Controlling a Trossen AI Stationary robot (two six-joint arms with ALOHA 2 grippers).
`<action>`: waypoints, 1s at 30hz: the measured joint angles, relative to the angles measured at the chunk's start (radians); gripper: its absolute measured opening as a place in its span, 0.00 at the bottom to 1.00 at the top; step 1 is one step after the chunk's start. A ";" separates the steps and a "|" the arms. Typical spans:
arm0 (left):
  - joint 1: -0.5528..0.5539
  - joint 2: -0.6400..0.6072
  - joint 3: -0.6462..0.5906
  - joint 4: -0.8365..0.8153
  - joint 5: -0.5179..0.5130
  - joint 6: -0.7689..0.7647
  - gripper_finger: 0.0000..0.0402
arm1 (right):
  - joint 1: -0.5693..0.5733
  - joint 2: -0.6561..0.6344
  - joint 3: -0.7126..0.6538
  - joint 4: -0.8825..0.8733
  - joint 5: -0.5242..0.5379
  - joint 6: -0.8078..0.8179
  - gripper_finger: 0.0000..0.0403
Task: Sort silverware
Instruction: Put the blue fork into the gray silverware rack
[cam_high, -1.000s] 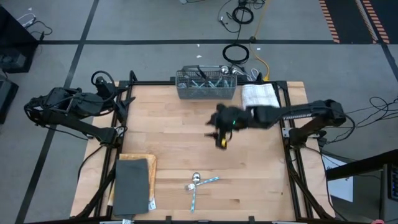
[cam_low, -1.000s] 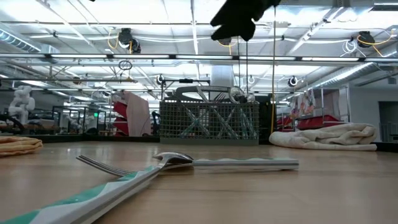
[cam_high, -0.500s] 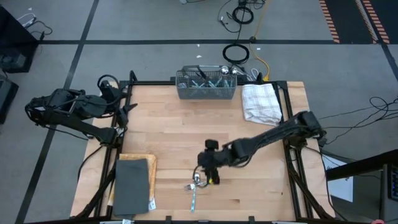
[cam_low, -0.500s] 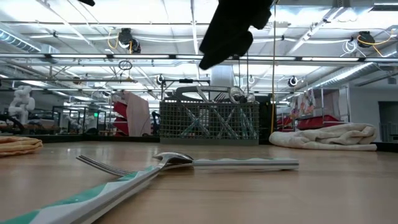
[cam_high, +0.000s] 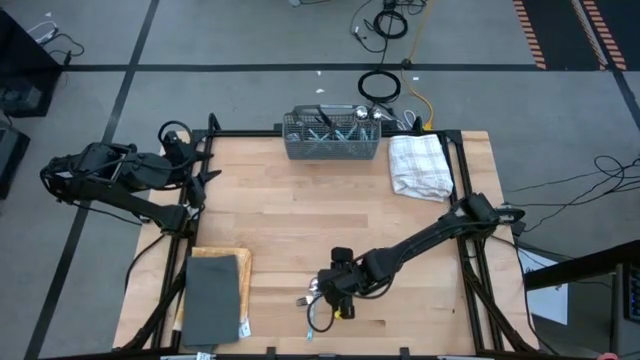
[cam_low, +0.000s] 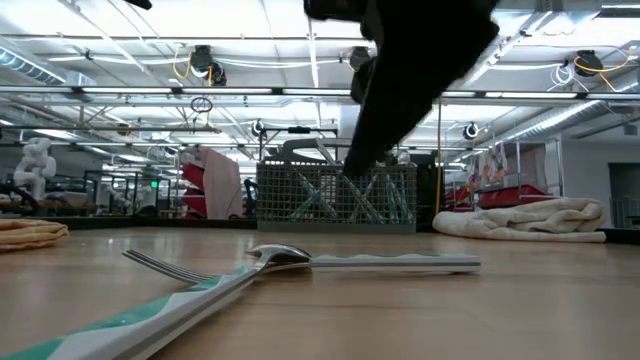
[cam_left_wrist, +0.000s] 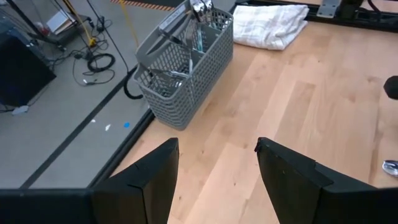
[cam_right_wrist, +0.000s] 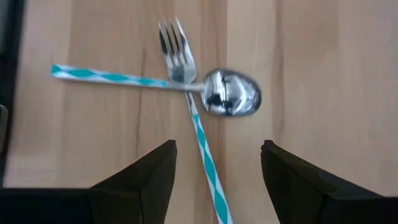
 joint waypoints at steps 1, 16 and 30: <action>0.000 0.000 0.000 0.000 0.000 0.000 0.56 | 0.003 0.007 0.000 -0.002 0.000 0.000 0.55; 0.000 0.000 0.000 -0.019 0.001 0.000 0.56 | 0.016 0.152 0.009 -0.090 -0.025 0.057 0.49; 0.000 0.000 0.000 -0.023 0.000 0.001 0.56 | 0.001 0.176 0.026 -0.165 -0.042 0.213 0.02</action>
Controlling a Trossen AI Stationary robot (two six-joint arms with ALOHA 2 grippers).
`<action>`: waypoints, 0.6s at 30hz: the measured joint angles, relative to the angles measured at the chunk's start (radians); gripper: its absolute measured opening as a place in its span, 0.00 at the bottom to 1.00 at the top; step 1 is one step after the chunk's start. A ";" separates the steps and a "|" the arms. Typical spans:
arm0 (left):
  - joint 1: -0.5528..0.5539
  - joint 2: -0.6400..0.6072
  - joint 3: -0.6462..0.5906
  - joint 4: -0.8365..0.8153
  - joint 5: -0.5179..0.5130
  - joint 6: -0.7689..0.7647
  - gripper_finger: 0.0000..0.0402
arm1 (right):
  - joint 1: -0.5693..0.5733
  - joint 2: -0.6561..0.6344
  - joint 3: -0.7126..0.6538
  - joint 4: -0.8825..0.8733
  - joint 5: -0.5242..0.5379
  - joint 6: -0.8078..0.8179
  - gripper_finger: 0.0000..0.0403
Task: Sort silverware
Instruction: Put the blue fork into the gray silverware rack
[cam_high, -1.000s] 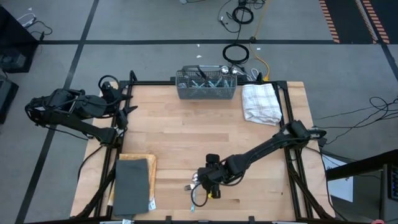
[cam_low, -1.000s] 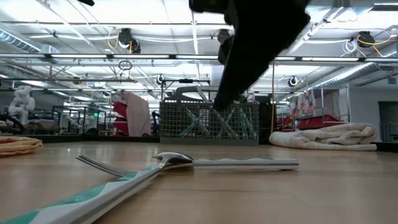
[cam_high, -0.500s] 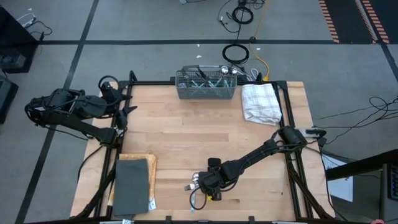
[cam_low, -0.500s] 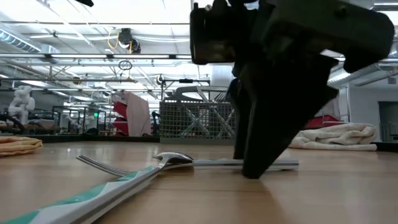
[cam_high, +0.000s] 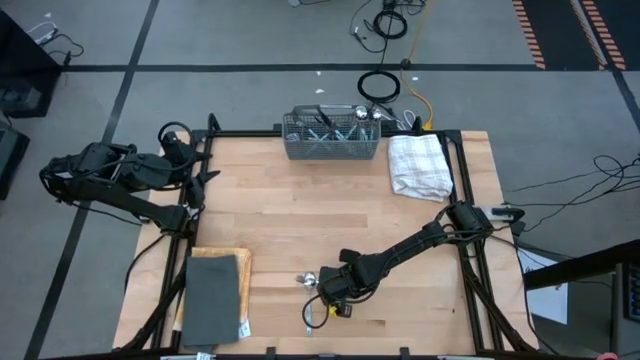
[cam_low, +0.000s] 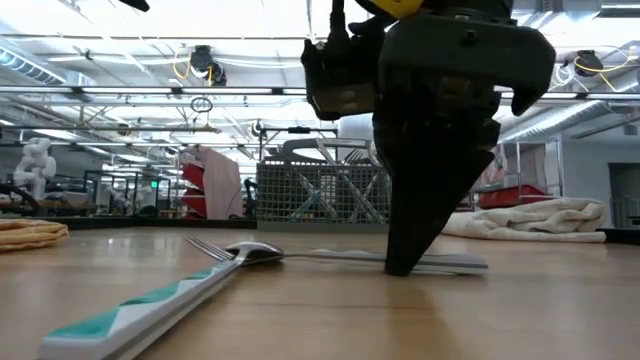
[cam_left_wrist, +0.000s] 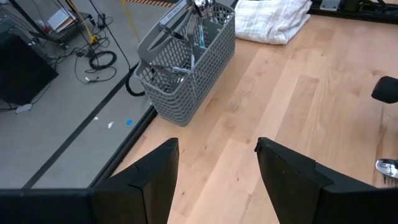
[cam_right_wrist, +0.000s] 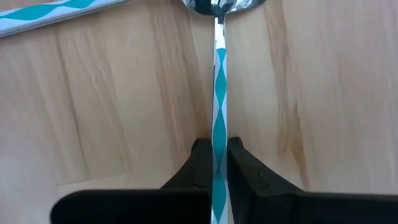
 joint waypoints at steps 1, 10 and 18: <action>0.000 0.000 0.000 0.000 0.000 0.000 0.56 | 0.000 0.002 0.009 -0.012 0.000 0.001 0.01; 0.000 0.000 0.000 0.000 0.000 0.000 0.56 | 0.000 0.017 0.161 -0.350 0.126 0.044 0.00; 0.000 0.000 0.000 0.000 -0.001 0.000 0.56 | -0.013 0.015 0.200 -0.513 0.253 0.149 0.00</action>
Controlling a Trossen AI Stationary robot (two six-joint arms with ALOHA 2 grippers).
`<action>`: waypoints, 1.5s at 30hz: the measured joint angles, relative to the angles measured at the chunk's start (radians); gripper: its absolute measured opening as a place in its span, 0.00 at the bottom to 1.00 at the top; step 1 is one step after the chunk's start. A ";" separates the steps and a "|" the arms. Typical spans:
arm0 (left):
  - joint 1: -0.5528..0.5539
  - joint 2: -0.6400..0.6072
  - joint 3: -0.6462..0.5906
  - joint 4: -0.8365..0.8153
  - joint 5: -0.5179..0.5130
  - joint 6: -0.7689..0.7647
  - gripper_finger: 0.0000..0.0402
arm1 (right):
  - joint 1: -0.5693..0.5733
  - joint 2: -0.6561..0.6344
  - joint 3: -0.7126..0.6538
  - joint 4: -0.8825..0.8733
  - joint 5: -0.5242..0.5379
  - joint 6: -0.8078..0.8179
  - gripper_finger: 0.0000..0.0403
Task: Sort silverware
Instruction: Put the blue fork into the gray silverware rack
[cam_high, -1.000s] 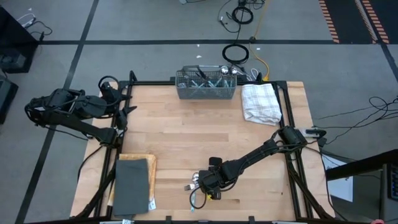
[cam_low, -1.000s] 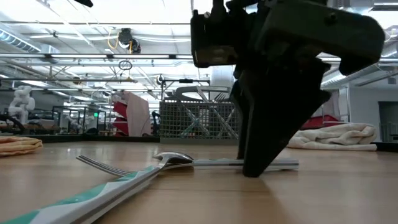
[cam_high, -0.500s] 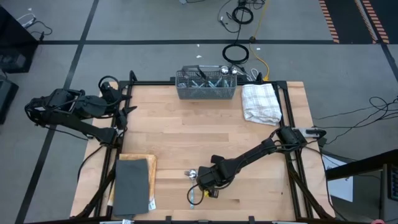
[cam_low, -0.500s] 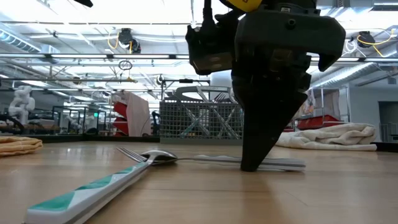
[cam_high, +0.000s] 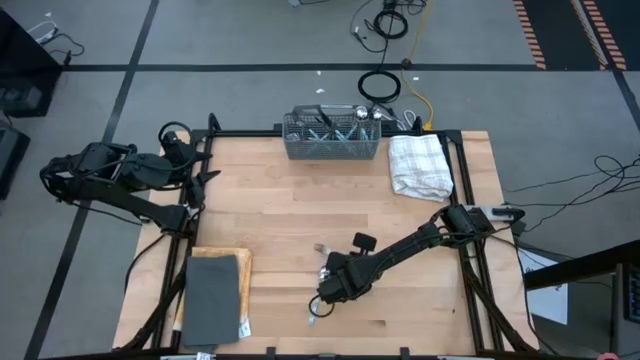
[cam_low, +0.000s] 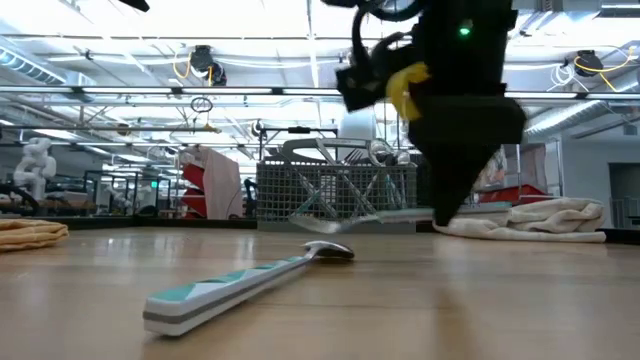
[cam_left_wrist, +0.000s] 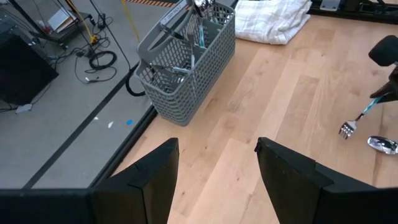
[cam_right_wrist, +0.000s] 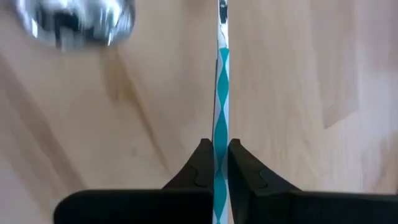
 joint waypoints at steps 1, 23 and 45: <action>0.000 0.000 0.000 0.000 0.000 0.000 0.56 | 0.000 0.000 0.001 0.007 0.024 0.019 0.00; 0.000 0.000 0.000 0.000 0.000 -0.027 0.56 | -0.272 -0.092 0.078 0.573 0.487 -0.233 0.00; 0.000 -0.001 0.000 -0.004 -0.009 -0.027 0.56 | -0.664 -0.284 -0.346 1.739 -0.022 -0.669 0.00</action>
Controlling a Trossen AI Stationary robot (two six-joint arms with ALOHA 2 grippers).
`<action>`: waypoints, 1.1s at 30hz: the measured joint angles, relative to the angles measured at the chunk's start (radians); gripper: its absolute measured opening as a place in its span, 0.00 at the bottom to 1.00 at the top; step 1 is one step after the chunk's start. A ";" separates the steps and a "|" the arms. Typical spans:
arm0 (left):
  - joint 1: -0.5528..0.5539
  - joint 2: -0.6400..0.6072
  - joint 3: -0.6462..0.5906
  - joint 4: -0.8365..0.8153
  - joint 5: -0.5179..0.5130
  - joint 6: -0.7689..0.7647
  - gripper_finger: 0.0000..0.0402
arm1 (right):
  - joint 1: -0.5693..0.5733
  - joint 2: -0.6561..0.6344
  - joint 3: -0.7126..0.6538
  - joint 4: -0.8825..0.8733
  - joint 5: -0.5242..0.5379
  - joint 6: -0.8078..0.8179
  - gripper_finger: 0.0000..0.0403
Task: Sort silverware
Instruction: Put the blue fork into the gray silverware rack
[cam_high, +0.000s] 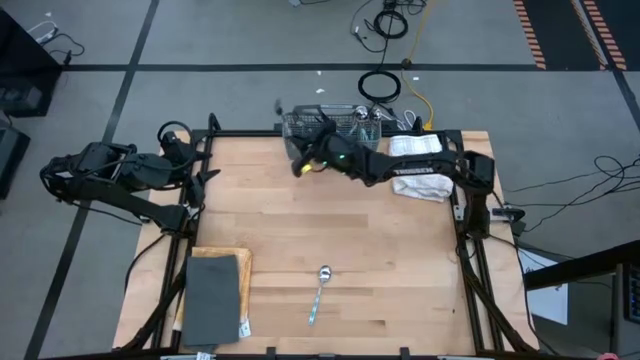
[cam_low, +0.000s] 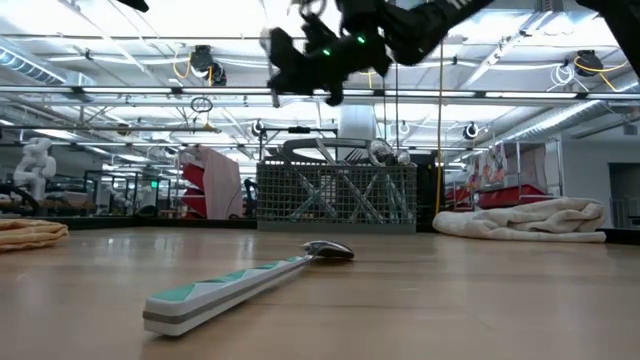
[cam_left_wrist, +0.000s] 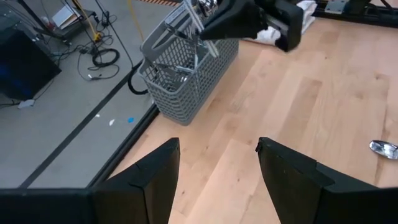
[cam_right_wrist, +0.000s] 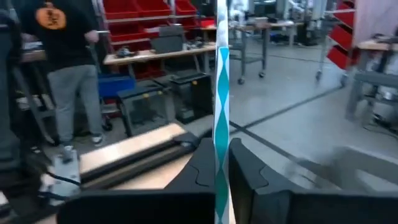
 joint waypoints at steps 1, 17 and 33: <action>0.000 0.000 0.000 0.000 -0.003 0.000 0.56 | -0.015 -0.017 -0.041 0.023 -0.002 0.010 0.00; 0.000 0.000 -0.047 -0.002 -0.130 0.002 0.56 | -0.266 -0.091 -0.252 0.063 -0.335 0.008 0.00; 0.000 0.000 -0.168 0.043 -0.202 0.002 0.56 | -0.338 0.026 -0.251 0.160 -0.468 0.072 0.00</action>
